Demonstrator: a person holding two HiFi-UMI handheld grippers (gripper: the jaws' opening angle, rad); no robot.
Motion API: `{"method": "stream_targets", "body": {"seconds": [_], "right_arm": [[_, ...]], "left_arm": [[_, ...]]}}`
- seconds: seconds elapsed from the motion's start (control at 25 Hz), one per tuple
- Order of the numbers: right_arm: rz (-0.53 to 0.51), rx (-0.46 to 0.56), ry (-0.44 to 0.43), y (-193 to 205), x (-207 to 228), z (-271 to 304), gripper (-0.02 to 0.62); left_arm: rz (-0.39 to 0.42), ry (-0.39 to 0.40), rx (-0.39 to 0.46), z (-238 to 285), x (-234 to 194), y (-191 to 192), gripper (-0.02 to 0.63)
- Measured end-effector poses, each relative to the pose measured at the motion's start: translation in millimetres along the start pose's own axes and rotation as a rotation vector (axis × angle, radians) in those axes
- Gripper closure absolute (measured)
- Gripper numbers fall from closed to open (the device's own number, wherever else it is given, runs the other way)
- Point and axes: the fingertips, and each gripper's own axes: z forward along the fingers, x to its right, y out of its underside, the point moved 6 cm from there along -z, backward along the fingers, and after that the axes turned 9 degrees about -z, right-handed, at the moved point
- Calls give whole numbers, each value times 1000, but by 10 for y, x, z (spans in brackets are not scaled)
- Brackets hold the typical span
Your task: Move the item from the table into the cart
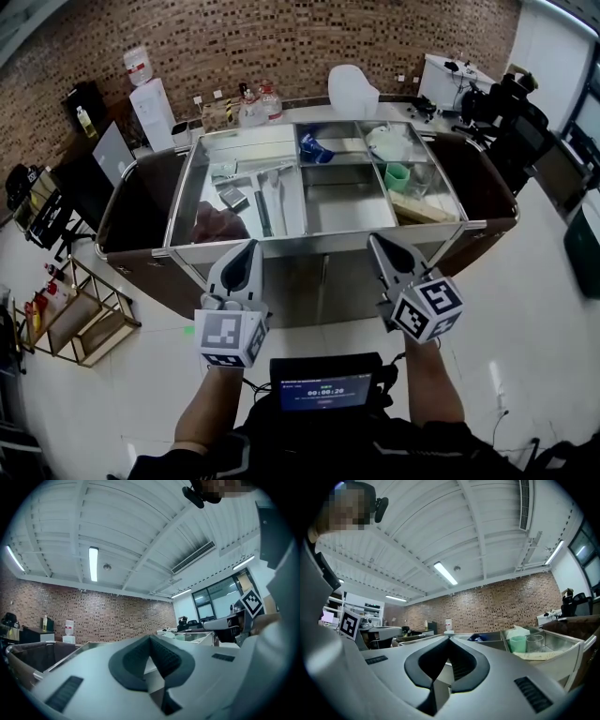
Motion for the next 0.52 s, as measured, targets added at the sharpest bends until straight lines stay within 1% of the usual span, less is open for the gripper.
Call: {"method": "stream_targets", "body": {"seconds": [0.16, 0.52], "right_arm": [[-6, -2, -4, 14, -12, 32, 595], [-3, -11, 3, 58, -7, 85, 595]], "left_arm": [[-20, 14, 4, 24, -23, -20, 601], [-37, 24, -8, 53, -90, 0, 601]]}}
